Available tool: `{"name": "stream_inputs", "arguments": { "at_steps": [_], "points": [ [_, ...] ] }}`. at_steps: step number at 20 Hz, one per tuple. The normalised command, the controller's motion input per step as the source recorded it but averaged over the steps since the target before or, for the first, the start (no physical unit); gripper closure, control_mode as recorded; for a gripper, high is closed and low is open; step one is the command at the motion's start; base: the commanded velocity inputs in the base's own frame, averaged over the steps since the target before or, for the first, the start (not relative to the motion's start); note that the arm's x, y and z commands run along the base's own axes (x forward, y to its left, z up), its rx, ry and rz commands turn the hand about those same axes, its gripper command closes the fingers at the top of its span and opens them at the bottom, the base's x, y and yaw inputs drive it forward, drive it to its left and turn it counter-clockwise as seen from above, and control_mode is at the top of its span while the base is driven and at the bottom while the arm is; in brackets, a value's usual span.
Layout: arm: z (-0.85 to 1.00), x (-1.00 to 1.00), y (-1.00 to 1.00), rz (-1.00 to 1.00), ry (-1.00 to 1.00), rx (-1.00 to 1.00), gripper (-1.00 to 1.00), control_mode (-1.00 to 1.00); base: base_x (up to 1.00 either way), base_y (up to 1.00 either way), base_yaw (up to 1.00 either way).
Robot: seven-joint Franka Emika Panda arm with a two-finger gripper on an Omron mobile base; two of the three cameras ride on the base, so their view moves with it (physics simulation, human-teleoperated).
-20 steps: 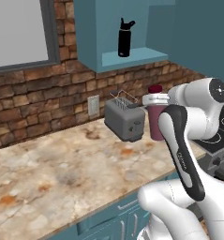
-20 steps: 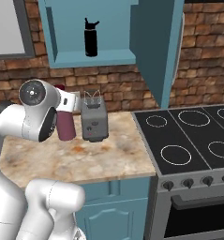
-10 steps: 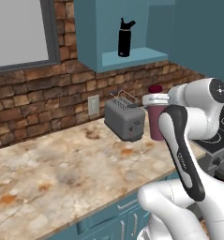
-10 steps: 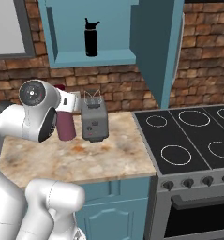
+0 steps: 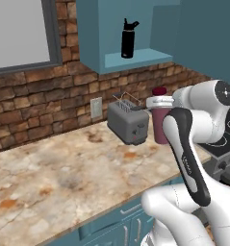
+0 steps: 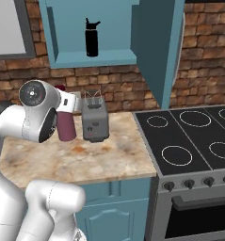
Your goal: Pick the juice, water bottle from the counter and place them in the open cabinet.
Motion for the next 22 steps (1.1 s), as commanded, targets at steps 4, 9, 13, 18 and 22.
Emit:
{"name": "stream_inputs", "arguments": {
  "at_steps": [4, 9, 13, 18, 22],
  "points": [
    [0.01, 0.00, -0.02, 0.00, 0.00, 0.00, 1.00, -1.00, 0.00, 0.00, 0.00],
    [0.32, -0.13, -0.04, 0.00, -0.02, 0.00, 1.00, -1.00, 0.00, 0.00, 0.00],
    [0.72, -0.06, 0.00, 0.00, -0.10, 0.03, 1.00, -1.00, 0.00, 0.00, 0.00],
    [0.77, -0.01, 0.00, 0.00, -0.10, 0.03, 1.00, -1.00, 0.00, 0.00, 0.00],
    [0.57, 0.00, 0.00, 0.00, -0.11, 0.04, 1.00, -1.00, 0.00, 0.00, 0.00]
  ]
}}
